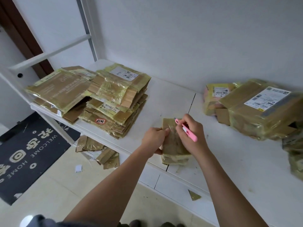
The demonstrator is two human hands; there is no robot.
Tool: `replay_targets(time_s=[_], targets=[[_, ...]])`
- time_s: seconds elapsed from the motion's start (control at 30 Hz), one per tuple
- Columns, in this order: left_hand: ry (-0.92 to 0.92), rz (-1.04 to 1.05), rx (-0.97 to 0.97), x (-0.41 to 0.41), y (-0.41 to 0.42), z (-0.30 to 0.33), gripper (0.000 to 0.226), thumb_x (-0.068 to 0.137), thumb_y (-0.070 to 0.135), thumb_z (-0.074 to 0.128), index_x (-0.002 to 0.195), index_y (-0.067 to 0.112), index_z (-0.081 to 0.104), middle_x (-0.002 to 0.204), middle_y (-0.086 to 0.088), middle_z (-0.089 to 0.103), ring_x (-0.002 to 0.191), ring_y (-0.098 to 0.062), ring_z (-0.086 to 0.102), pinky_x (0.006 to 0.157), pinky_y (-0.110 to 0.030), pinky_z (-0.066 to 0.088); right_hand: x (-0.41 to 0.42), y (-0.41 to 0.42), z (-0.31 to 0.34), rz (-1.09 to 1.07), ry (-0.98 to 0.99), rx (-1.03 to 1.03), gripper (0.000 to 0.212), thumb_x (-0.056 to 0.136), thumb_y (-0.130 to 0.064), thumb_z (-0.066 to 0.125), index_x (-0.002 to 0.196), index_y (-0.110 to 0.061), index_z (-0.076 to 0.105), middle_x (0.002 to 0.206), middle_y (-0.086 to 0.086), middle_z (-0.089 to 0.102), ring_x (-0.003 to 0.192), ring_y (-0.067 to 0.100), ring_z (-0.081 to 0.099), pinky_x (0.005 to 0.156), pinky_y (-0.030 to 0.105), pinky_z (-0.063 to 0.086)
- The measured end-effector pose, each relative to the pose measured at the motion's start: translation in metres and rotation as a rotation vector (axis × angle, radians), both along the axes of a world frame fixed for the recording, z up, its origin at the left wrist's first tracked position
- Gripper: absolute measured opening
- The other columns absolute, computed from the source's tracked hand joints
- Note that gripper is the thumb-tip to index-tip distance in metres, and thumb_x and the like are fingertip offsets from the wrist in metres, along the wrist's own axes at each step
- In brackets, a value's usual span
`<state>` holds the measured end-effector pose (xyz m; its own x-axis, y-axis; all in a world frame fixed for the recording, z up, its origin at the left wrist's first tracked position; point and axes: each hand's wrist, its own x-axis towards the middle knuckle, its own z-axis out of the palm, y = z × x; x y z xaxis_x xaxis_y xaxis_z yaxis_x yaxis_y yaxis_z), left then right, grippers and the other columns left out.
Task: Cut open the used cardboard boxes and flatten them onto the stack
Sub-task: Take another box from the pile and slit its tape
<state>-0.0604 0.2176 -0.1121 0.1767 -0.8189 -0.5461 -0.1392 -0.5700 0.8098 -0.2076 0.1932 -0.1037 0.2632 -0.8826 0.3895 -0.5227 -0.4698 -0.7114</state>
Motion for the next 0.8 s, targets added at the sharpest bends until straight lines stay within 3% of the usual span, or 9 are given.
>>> replay_targets(time_s=[0.1,0.27,0.4,0.53,0.67,0.8], targets=[[-0.214,-0.015,0.042,0.007,0.008,-0.013,0.044,0.094,0.050,0.051,0.077,0.013,0.069,0.078,-0.005,0.071,0.062,-0.027,0.071,0.068,-0.038,0.061,-0.002,0.018,-0.015,0.046,0.026,0.145,0.024,0.093,-0.007,0.060,0.075,-0.011,0.044,0.059,-0.001,0.052,0.048,0.008,0.046,0.046,0.016,0.033],[-0.181,0.013,0.036,0.008,0.009,-0.020,0.041,0.090,0.049,0.058,0.077,0.012,0.071,0.080,-0.008,0.072,0.061,-0.032,0.071,0.067,-0.042,0.062,-0.006,0.037,-0.035,-0.036,-0.112,0.231,0.018,0.097,-0.005,0.055,0.081,-0.008,0.047,0.070,-0.019,0.061,0.054,0.006,0.052,0.047,0.015,0.038],[-0.119,0.052,0.078,0.009,0.007,-0.020,0.036,0.088,0.045,0.065,0.075,0.011,0.069,0.080,-0.006,0.069,0.061,-0.033,0.071,0.060,-0.043,0.062,-0.001,0.025,-0.020,-0.149,-0.221,0.199,0.018,0.095,-0.010,0.057,0.080,-0.006,0.049,0.064,0.001,0.063,0.062,0.013,0.062,0.052,0.025,0.046],[-0.066,0.070,0.080,0.009,0.009,-0.021,0.034,0.087,0.045,0.067,0.073,0.014,0.069,0.080,-0.004,0.068,0.065,-0.032,0.071,0.059,-0.042,0.062,0.009,0.012,-0.014,-0.125,-0.298,0.190,0.016,0.098,-0.006,0.054,0.083,-0.006,0.047,0.066,0.000,0.063,0.059,0.000,0.061,0.051,0.012,0.043],[-0.029,0.070,0.098,0.010,0.009,-0.022,0.035,0.087,0.045,0.068,0.077,0.012,0.070,0.085,-0.009,0.069,0.066,-0.031,0.070,0.058,-0.039,0.061,0.015,0.010,-0.031,-0.094,-0.239,0.218,0.015,0.098,-0.004,0.053,0.084,-0.007,0.046,0.072,-0.010,0.061,0.060,0.002,0.059,0.051,0.018,0.044],[-0.014,0.072,0.103,0.011,0.007,-0.024,0.038,0.086,0.045,0.069,0.080,0.008,0.071,0.091,-0.016,0.069,0.071,-0.036,0.071,0.063,-0.044,0.062,0.017,0.013,-0.041,-0.084,-0.208,0.189,0.019,0.095,0.000,0.052,0.082,-0.010,0.043,0.080,-0.012,0.063,0.061,-0.005,0.058,0.051,0.007,0.036]])
